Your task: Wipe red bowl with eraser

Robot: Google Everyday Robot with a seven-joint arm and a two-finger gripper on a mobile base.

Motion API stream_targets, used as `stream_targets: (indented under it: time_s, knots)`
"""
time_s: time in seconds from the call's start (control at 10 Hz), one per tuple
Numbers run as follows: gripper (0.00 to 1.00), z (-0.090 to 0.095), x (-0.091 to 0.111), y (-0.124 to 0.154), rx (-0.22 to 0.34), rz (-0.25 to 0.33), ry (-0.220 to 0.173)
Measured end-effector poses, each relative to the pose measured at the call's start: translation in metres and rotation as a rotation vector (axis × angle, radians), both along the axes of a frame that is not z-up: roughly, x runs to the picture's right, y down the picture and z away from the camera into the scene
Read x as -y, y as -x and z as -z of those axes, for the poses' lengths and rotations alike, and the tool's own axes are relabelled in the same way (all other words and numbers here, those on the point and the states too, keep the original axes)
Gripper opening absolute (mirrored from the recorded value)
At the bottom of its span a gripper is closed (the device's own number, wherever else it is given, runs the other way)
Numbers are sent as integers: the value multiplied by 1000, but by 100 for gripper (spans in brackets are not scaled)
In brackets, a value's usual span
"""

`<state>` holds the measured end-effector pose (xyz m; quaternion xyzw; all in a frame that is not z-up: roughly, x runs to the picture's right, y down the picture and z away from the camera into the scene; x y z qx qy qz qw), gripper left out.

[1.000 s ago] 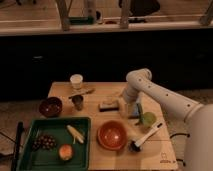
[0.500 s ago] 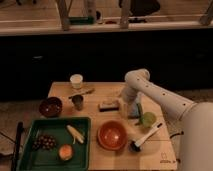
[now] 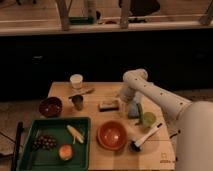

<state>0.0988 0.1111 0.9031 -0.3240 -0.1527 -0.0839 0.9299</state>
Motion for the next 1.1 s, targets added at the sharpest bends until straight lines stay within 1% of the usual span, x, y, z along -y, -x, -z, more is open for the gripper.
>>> stream_targets:
  time_s: [0.2,0.5,0.8,0.9,1.0,1.1]
  knots:
    - [80,-2,4,11,1,3,-4]
    - [80,-6,6,26,-14,2,-13]
    - [80,-13,4,49,-19,10,-10]
    - [80,-15,3,50,-21,11,-9]
    - [78,-18,1,50,-22,11,-5]
    - [72,-19,0,53,-19,16,-2]
